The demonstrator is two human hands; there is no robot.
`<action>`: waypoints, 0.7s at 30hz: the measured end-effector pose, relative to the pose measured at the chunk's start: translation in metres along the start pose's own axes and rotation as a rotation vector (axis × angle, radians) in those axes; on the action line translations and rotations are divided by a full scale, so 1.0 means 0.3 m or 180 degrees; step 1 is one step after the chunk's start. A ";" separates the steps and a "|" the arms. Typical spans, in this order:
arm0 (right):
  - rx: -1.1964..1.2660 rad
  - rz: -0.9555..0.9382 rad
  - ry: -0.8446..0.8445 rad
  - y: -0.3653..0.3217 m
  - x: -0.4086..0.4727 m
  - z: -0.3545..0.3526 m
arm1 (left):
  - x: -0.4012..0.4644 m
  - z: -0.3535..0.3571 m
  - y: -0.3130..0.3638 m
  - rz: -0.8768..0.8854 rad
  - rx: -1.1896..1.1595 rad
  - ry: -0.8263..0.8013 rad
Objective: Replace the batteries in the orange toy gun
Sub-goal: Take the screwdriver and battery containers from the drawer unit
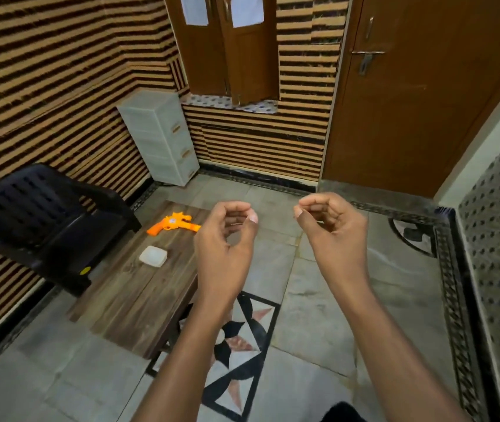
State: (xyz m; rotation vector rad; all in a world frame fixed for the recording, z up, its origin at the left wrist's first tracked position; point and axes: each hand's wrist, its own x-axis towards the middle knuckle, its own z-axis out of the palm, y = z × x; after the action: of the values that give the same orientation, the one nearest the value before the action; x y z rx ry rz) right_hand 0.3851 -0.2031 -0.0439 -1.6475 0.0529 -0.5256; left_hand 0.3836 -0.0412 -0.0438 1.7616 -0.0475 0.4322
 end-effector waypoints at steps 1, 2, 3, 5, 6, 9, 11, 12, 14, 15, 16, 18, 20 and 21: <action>0.0045 0.0034 0.0025 0.035 0.084 0.001 | 0.074 0.054 -0.024 -0.0009 0.0001 -0.0021; 0.0061 0.0056 0.0035 0.058 0.134 0.004 | 0.119 0.086 -0.039 -0.0005 0.0036 -0.0045; 0.0080 0.0071 0.0043 0.097 0.214 0.005 | 0.187 0.141 -0.064 -0.0007 0.0051 -0.0080; 0.0089 0.0053 0.0038 0.168 0.361 0.007 | 0.306 0.244 -0.110 -0.0025 0.0089 -0.0110; 0.0108 0.0082 0.0013 0.200 0.433 0.009 | 0.364 0.289 -0.130 -0.0032 0.0093 -0.0093; 0.0122 0.0092 -0.0111 0.295 0.679 0.006 | 0.548 0.450 -0.190 -0.0010 0.0132 0.0010; 0.0085 0.0065 -0.0191 0.344 0.852 0.002 | 0.677 0.556 -0.217 -0.0025 0.0194 0.0076; 0.0076 0.0059 -0.0254 0.362 0.935 0.001 | 0.740 0.604 -0.228 -0.0045 0.0236 0.0124; 0.0082 0.0072 -0.0428 0.398 1.102 0.008 | 0.860 0.688 -0.242 -0.0079 0.0260 0.0269; 0.0060 0.0045 -0.0517 0.421 1.199 0.018 | 0.931 0.733 -0.258 -0.0089 0.0253 0.0345; 0.0042 0.0060 -0.0579 0.447 1.288 0.036 | 0.999 0.766 -0.276 -0.0117 0.0238 0.0403; 0.0008 0.0076 -0.0633 0.489 1.427 0.081 | 1.109 0.813 -0.308 -0.0143 0.0305 0.0476; 0.0030 0.0091 -0.0709 0.537 1.541 0.140 | 1.207 0.844 -0.356 -0.0161 0.0354 0.0553; 0.0047 0.0133 -0.0747 0.566 1.601 0.177 | 1.266 0.855 -0.385 -0.0189 0.0365 0.0605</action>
State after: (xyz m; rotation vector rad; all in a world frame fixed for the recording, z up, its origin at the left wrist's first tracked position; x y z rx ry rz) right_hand 0.8783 -0.3407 -0.0617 -1.6798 -0.0894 -0.2976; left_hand 0.8338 -0.1814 -0.0768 1.8215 0.1670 0.5665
